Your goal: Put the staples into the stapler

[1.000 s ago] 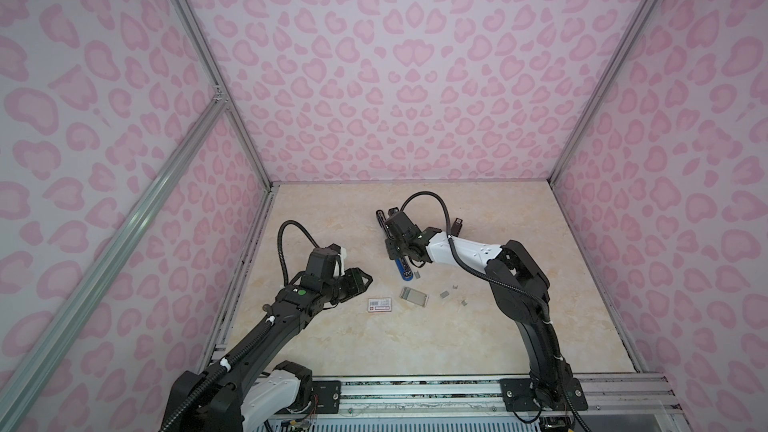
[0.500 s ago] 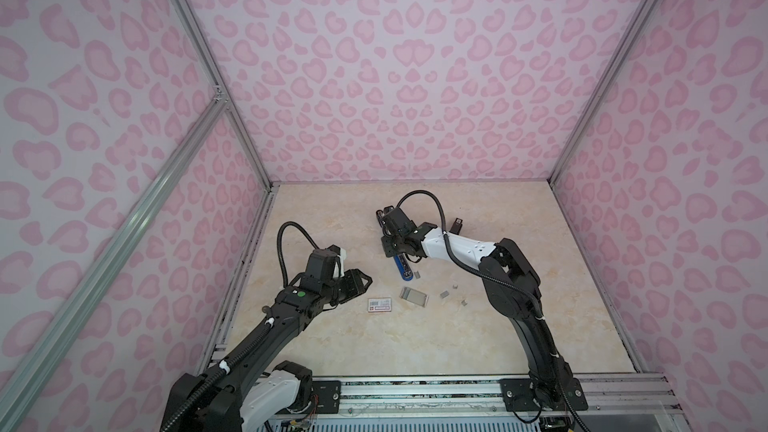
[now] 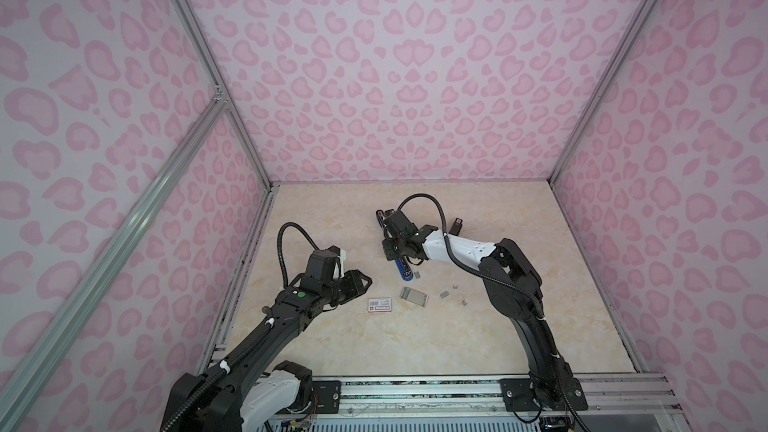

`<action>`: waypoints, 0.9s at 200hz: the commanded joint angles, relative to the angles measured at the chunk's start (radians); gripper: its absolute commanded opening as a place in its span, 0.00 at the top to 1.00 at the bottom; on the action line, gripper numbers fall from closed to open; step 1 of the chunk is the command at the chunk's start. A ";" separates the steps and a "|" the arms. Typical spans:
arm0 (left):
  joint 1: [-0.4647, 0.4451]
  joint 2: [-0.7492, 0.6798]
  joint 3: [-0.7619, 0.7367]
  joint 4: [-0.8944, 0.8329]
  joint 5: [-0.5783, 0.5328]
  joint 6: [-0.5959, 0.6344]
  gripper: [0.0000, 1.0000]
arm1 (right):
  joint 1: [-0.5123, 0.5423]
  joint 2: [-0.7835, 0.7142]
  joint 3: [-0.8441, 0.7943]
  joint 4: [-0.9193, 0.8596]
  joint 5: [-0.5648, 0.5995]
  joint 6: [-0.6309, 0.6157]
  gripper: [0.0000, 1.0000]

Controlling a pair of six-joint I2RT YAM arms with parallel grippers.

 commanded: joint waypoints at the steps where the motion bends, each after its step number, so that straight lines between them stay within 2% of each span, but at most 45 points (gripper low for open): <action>1: 0.000 -0.005 -0.003 0.018 -0.004 -0.001 0.49 | 0.005 -0.023 -0.039 -0.020 0.000 0.016 0.65; 116: 0.000 -0.001 -0.007 0.026 0.004 -0.007 0.49 | 0.045 -0.235 -0.331 0.024 -0.006 0.054 0.65; 147: 0.000 0.004 0.000 0.026 0.004 -0.009 0.49 | 0.039 -0.243 -0.292 0.012 0.013 0.037 0.60; 180: 0.002 0.004 0.005 0.022 0.000 -0.011 0.49 | 0.022 -0.164 -0.189 -0.019 -0.006 0.012 0.57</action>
